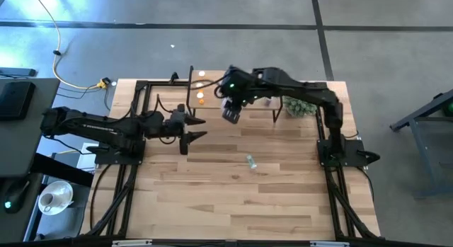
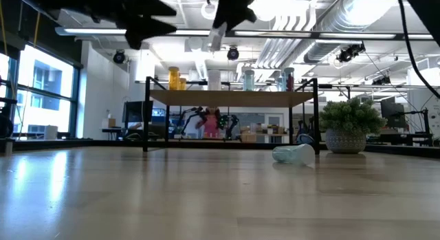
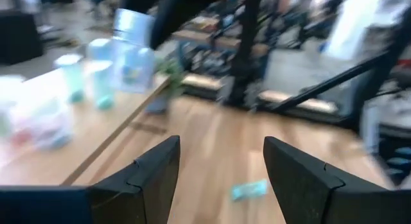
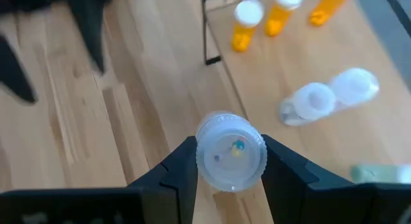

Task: Pick and place medicine bottles onto shelf by color
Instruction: Put the transparent pill bottle on the shelf and aligned with the other transparent pill bottles

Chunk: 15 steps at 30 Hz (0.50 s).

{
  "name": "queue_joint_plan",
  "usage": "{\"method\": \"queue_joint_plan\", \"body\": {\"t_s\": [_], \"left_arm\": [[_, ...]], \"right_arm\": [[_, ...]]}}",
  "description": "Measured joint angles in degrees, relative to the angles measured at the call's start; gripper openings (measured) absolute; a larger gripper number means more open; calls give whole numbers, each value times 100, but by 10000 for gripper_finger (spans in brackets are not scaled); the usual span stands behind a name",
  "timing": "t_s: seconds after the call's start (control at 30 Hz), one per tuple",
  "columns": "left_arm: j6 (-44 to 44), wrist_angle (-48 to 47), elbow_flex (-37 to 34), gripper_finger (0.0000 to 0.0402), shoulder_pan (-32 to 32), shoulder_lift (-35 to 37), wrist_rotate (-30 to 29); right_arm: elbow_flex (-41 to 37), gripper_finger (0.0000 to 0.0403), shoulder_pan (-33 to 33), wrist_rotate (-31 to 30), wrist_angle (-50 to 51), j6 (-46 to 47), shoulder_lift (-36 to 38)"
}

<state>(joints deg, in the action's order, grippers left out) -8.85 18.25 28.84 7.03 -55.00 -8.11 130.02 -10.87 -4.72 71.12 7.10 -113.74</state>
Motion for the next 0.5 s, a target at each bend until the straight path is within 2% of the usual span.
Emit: {"method": "queue_joint_plan", "body": {"t_s": [0.17, 0.5], "left_arm": [[-1, -432, -2, 213, -104, 72, -519], [-19, -374, -2, 213, -125, 74, -559]], "right_arm": [[0, 126, -2, 6, -33, -670, -336], [0, 126, -122, -208, -62, -1218, -733]]}}
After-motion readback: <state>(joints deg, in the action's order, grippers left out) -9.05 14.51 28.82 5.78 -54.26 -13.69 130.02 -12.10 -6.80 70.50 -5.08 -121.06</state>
